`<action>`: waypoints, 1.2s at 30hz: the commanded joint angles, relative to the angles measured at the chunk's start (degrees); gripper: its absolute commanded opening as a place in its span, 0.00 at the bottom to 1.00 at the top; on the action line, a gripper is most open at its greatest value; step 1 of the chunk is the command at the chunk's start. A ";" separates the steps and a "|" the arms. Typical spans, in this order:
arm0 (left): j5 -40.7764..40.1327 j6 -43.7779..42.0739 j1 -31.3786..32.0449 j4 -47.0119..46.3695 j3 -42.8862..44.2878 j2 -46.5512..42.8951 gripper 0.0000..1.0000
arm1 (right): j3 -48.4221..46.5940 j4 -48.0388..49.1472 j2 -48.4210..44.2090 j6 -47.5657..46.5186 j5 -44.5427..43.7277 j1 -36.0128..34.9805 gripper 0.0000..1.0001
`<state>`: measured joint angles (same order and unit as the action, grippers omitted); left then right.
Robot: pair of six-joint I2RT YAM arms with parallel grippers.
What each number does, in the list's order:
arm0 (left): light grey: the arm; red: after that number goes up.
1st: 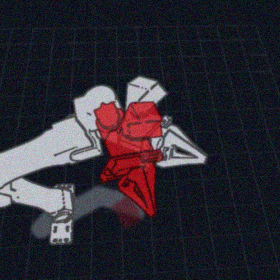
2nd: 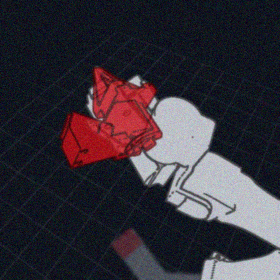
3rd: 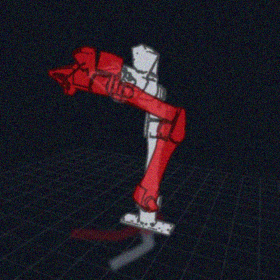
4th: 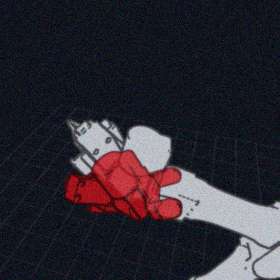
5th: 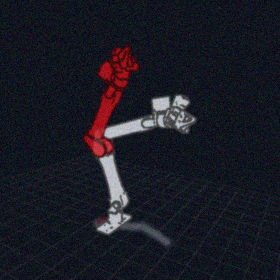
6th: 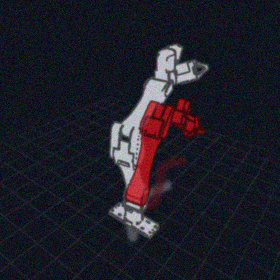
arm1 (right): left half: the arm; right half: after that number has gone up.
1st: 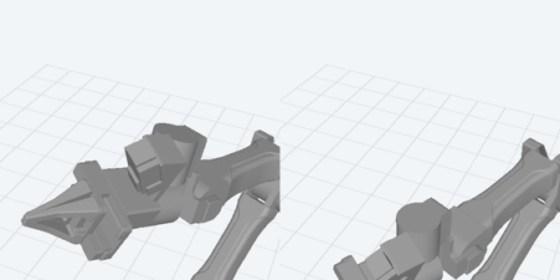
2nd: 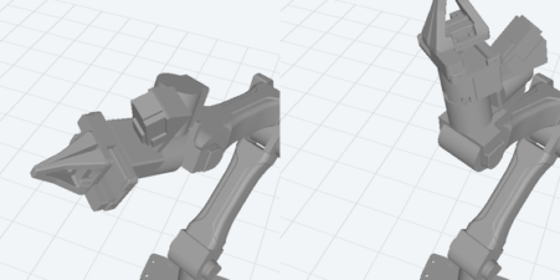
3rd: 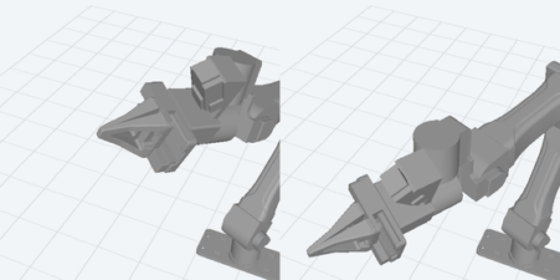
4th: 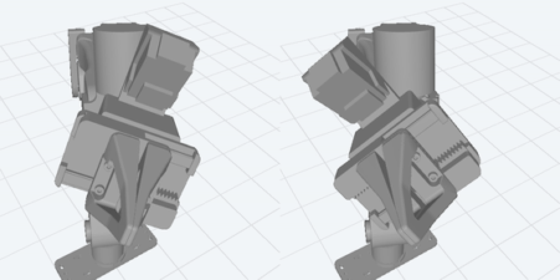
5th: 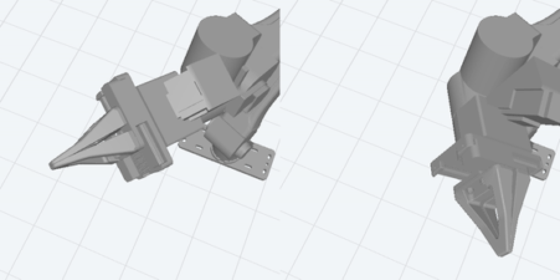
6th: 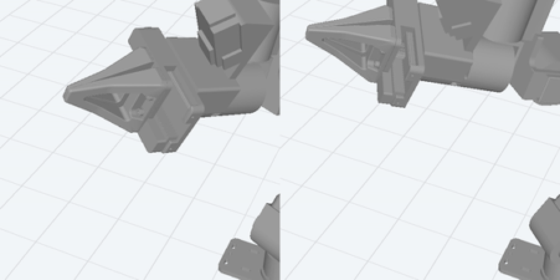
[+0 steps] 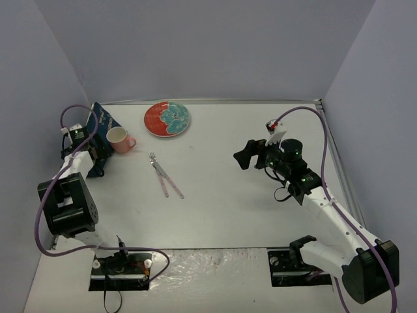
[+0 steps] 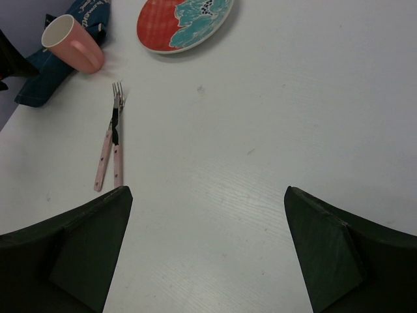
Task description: Set the dinner table for one person
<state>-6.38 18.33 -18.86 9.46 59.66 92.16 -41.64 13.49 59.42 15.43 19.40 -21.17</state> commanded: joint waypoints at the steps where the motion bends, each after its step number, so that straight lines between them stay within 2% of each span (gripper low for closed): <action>1: 5.43 -2.98 -0.48 -4.71 5.37 3.57 0.97 | -0.08 4.04 -1.39 -1.27 1.61 -0.54 1.00; 7: 6.38 -5.06 -0.48 -3.56 8.10 8.16 0.96 | -0.01 3.29 -0.89 -1.68 1.87 -0.54 1.00; 10: 6.38 -6.13 -0.48 -3.38 8.19 8.96 0.88 | -0.20 2.86 -0.40 -2.05 1.87 -0.54 1.00; 12: 6.26 -6.50 -0.54 -3.25 8.13 9.52 0.79 | -0.44 2.55 0.00 -2.16 2.15 -0.54 1.00; 17: 6.38 -7.99 -0.66 -3.53 7.53 10.31 0.37 | -0.54 2.05 0.15 -2.34 2.23 -0.54 1.00; 22: 7.99 -9.01 -1.27 -4.45 6.20 9.56 0.03 | -0.29 1.77 -0.42 -2.63 2.05 -0.54 1.00; 26: 8.18 -8.99 -1.82 -2.95 6.34 7.21 0.00 | -0.31 1.69 -0.88 -2.68 2.16 -0.54 1.00; 30: 4.92 -7.68 -1.97 0.06 7.88 -0.47 0.00 | -0.60 1.45 -1.44 -2.60 2.48 -0.54 1.00; 36: -1.78 -5.85 -1.93 10.14 18.40 -8.14 0.00 | -1.12 0.66 -1.76 -2.16 3.24 -0.54 1.00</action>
<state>-2.39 11.10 -20.10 14.77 67.95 91.85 -41.21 12.01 59.40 13.45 21.07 -21.17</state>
